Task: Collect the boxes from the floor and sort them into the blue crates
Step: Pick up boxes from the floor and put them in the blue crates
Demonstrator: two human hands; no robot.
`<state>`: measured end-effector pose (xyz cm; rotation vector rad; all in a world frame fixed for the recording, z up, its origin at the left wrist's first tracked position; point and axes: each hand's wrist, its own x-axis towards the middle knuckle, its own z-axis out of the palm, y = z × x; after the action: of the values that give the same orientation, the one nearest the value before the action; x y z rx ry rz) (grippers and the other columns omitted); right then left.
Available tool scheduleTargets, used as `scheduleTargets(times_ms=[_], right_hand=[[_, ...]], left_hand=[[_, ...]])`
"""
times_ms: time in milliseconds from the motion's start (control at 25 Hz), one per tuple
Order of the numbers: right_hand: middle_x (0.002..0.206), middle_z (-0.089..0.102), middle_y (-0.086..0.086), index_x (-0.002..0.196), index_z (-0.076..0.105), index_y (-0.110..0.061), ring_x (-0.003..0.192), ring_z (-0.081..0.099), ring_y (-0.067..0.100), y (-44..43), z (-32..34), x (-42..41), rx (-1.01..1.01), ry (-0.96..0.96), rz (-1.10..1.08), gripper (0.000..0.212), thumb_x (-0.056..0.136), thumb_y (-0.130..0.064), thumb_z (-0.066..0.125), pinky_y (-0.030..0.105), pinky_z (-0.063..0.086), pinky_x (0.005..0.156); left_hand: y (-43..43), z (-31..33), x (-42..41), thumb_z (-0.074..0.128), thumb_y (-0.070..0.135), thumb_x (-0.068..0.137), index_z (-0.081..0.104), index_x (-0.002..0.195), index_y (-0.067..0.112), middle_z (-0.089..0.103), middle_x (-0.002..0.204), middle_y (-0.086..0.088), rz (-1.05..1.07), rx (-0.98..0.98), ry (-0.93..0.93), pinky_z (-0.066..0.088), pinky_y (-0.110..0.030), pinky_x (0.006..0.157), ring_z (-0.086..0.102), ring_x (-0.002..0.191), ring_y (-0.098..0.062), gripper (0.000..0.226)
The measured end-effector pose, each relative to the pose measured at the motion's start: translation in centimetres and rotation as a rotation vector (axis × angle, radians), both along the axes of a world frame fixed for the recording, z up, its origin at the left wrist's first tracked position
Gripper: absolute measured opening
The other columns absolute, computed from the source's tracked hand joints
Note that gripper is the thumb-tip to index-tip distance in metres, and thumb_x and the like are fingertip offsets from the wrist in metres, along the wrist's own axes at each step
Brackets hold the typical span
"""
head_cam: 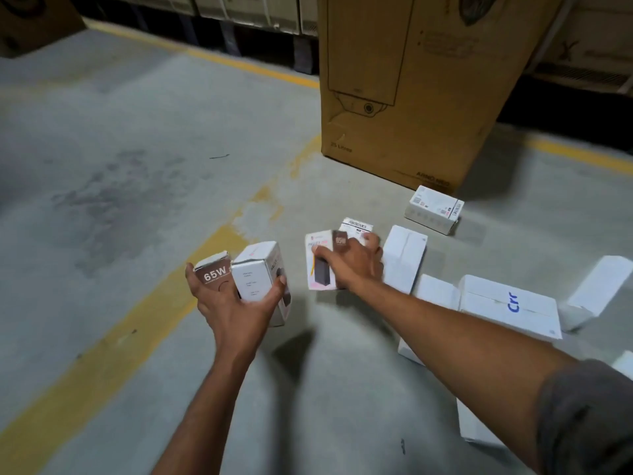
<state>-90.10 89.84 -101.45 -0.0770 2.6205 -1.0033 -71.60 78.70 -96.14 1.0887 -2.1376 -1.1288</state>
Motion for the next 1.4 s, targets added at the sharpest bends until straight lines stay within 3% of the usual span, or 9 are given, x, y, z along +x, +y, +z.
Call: scheduleTargets(times_ms=[120,200,280,400,560,760,920,1160,1400], right_hand=[[0.150,0.041,0.002,0.111,0.073,-0.029,0.125,0.054,0.024,-1.2,0.3,-2.5,-0.377,-0.250,-0.308,0.079,0.048,-0.074,0.083,0.039,0.048,0.109],[0.124,0.072,0.005,0.109,0.075,-0.023,0.103,0.072,0.021,-1.5,0.5,-4.0,-0.628,-0.492,-0.357,0.060,0.060,-0.052,0.093,0.041,0.060,0.094],[0.109,0.078,0.006,0.111,0.075,-0.018,0.092,0.076,0.020,-2.3,0.3,-4.3,-0.692,-0.547,-0.388,0.057,0.064,-0.043,0.094,0.042,0.063,0.087],[0.143,0.051,0.005,0.116,0.073,-0.031,0.119,0.059,0.028,-3.1,0.9,-2.8,-0.200,-0.285,-0.254,0.089,0.043,-0.079,0.081,0.038,0.048,0.104],[0.161,0.013,-0.002,0.112,0.070,-0.033,0.126,0.049,0.029,-4.1,1.2,0.9,-0.003,0.020,0.014,0.067,0.056,-0.069,0.081,0.035,0.038,0.104],[0.157,0.023,-0.002,0.111,0.072,-0.034,0.137,0.036,0.027,-4.2,0.4,1.1,0.054,0.063,0.068,0.074,0.051,-0.077,0.075,0.047,0.036,0.109],[0.160,0.020,-0.002,0.106,0.074,-0.035,0.141,0.031,0.028,-2.3,4.3,4.7,0.013,0.303,0.062,0.067,0.054,-0.076,0.077,0.047,0.036,0.110],[0.167,0.020,0.010,0.110,0.071,-0.037,0.151,0.023,0.031,-0.1,18.2,12.4,-0.002,0.606,0.206,0.056,0.064,-0.066,0.083,0.046,0.028,0.115],[0.169,0.015,0.012,0.114,0.071,-0.032,0.155,0.016,0.033,-2.1,38.0,19.4,-0.056,0.596,0.236,0.056,0.068,-0.061,0.085,0.051,0.026,0.119]], left_hand=[[-0.4,-0.3,-0.1,0.060,0.086,0.055,0.066,0.133,0.031,-0.016,0.167,0.013,0.001,-0.021,-0.031,-0.003,-0.016,0.112,0.006,0.151,-0.012,0.096],[-0.6,-0.4,-0.5,0.066,0.082,0.059,0.067,0.131,0.032,-0.017,0.166,0.015,-0.032,-0.039,-0.048,0.000,-0.020,0.114,0.006,0.153,-0.017,0.088],[-1.0,-0.5,-0.9,0.074,0.074,0.066,0.067,0.130,0.031,-0.019,0.165,0.017,-0.046,-0.051,-0.065,0.001,-0.022,0.115,0.006,0.153,-0.019,0.078],[-1.7,-0.8,-1.4,0.080,0.067,0.069,0.066,0.132,0.031,-0.019,0.166,0.015,-0.023,-0.074,-0.073,-0.001,-0.022,0.114,0.005,0.153,-0.019,0.074],[-2.5,-1.4,-1.0,0.081,0.069,0.068,0.065,0.134,0.031,-0.017,0.166,0.013,0.032,-0.091,-0.085,0.000,-0.022,0.114,0.007,0.154,-0.022,0.078],[-2.6,-1.7,-0.3,0.072,0.078,0.060,0.064,0.135,0.030,-0.022,0.164,0.018,0.085,-0.062,-0.111,0.006,-0.024,0.116,0.012,0.153,-0.027,0.089],[-1.4,1.7,1.5,0.087,0.056,0.069,0.068,0.113,0.030,-0.020,0.167,0.006,0.168,0.006,-0.072,0.004,-0.019,0.117,0.012,0.153,-0.026,0.055],[0.1,14.7,5.8,0.088,0.058,0.065,0.076,0.108,0.026,-0.008,0.168,-0.003,0.290,-0.025,-0.074,0.025,-0.044,0.125,0.011,0.155,-0.028,0.056],[-2.0,34.8,12.9,0.083,0.059,0.059,0.067,0.130,0.034,0.002,0.170,-0.012,0.318,-0.304,-0.326,0.015,-0.053,0.124,0.009,0.156,-0.036,0.077]])
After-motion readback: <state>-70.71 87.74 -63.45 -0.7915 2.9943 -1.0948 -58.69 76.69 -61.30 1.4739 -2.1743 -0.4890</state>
